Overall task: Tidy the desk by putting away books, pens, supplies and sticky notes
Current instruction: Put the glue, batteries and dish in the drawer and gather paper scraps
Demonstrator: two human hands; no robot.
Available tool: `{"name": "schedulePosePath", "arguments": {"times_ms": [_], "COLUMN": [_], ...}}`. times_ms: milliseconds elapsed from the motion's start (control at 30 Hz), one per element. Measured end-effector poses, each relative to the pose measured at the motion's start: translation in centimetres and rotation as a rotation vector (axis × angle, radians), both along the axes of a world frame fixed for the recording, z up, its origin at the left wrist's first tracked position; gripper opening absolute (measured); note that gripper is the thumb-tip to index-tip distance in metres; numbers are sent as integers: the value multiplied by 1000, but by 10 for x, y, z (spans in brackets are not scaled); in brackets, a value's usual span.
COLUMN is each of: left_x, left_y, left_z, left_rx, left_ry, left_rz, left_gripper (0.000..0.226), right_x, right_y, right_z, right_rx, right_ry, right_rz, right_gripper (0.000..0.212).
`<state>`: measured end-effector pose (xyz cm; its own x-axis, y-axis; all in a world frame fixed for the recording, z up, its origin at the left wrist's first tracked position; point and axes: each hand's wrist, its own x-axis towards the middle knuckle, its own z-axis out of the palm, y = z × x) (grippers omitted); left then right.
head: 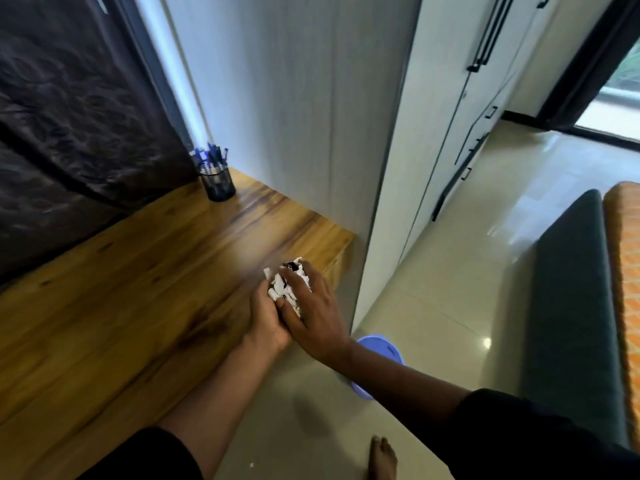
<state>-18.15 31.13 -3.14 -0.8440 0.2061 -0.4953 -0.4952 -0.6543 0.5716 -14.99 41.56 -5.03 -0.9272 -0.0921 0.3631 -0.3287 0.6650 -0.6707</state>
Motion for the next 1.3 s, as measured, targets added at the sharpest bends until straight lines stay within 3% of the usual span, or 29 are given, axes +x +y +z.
{"name": "schedulePosePath", "arguments": {"times_ms": [167,400,467,633,733,1000,1167,1233,1300], "left_x": [-5,-2,2,8,7,-9,-12,-14,-18], "left_y": [84,165,179,207,221,242,241,240,240], "left_z": [-15,-80,-108,-204,-259,-393,-446,-466,-482], "left_rx": [34,-11,-47,-71,-144,-220,-246,-272,-284], "left_ry": [-29,-196,-265,-451,-538,-668,-726,-756,-780], "left_rz": [-35,-30,-48,-80,-107,-193,-257,-269,-243], "left_gripper": [45,54,49,53,40,45,46,56,61], "right_x": [2,-3,-2,9,9,-13,-13,-14,-16], "right_y": [63,124,137,165,183,223,236,239,240], "right_z": [-2,-62,-98,-197,-249,-367,-423,-439,-455], "right_rx": [-258,-609,-671,-721,-762,-795,-837,-817,-841], "right_ry": [-111,-368,-459,-638,-756,-1019,-1171,-1230,-1278], "right_rz": [-137,-372,-387,-454,-504,-563,-592,-569,-559], "right_gripper": [67,35,37,39,36,35,7,9,23]}}
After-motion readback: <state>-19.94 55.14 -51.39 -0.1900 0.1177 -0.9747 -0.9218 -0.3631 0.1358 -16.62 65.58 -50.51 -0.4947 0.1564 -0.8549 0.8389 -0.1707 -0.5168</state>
